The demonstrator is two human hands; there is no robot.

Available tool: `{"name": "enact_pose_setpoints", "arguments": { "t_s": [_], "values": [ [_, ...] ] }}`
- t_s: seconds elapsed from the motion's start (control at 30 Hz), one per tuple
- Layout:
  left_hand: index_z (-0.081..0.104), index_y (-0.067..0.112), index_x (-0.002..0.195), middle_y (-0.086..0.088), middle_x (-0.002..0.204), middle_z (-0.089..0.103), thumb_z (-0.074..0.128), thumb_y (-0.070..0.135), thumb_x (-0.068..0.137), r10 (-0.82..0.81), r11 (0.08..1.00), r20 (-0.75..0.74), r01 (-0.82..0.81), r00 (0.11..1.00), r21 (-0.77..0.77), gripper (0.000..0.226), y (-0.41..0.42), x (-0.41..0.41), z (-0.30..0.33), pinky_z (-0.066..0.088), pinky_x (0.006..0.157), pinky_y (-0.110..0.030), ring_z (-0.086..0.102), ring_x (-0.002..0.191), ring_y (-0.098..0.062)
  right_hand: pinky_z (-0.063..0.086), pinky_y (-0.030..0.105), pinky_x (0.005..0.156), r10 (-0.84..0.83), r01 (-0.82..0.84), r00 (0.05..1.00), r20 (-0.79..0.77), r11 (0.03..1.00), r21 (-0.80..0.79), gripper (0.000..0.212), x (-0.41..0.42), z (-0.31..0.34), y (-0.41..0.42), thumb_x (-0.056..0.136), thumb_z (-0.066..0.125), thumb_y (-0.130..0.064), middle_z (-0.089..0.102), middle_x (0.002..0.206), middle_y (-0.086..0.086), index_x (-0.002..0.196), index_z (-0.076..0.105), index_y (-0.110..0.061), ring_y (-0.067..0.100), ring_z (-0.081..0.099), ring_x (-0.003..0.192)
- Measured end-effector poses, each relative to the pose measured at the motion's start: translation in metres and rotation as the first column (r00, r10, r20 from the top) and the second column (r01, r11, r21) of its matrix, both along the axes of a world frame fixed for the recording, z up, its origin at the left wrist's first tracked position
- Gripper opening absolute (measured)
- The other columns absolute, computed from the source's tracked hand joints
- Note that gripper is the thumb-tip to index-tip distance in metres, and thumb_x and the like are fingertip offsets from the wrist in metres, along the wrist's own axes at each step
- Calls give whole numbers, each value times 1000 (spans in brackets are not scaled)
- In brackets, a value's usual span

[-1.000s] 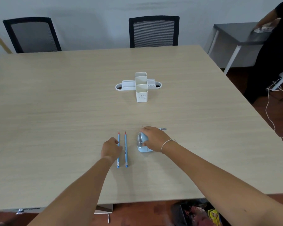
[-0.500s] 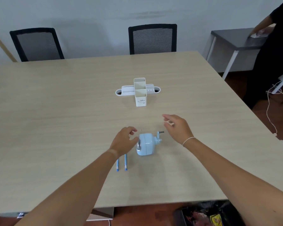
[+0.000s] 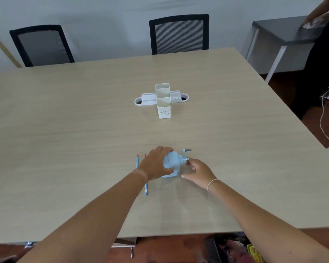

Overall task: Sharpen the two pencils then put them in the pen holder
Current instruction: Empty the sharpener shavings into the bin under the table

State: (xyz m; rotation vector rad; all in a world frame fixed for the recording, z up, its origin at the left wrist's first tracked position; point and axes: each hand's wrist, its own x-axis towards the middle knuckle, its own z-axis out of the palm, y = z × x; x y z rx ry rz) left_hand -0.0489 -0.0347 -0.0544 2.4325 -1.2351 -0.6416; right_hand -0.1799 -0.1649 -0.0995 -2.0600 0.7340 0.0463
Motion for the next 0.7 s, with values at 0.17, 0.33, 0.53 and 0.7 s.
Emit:
{"name": "enact_pose_setpoints", "arguments": {
  "t_s": [0.17,0.33,0.53,0.7],
  "values": [
    [38,24,139,-2,136,45,70,28,79,-4,1000,-20,4,1000,-2,68,1,2,-1,39,105,-39,43,125,-25,34,19,58,16,-16,999,-31,1000,13,28,11,-2,-1,64,71,-28,45,75,-7,64,46,-42,17,43,82],
    [39,24,139,-1,137,46,69,25,80,-22,1000,-26,22,999,-1,66,1,3,0,38,106,-38,44,125,-24,40,30,83,89,-90,993,-79,996,-1,30,19,-7,-6,63,74,-33,50,93,-8,85,55,-37,23,48,106],
    [39,25,138,-1,135,48,69,24,79,-23,1000,-22,23,1000,8,65,0,3,0,39,105,-39,46,123,-24,43,33,88,91,-92,989,-116,996,-3,58,22,-3,-7,57,77,-39,53,105,-4,107,51,-26,18,49,108],
    [39,25,138,0,136,46,68,24,80,-28,999,-26,29,999,24,64,0,3,1,39,105,-38,45,123,-24,44,33,86,87,-85,992,-91,996,21,51,21,-7,-9,54,75,-42,55,106,-3,98,50,-33,19,51,105]
  ]
}}
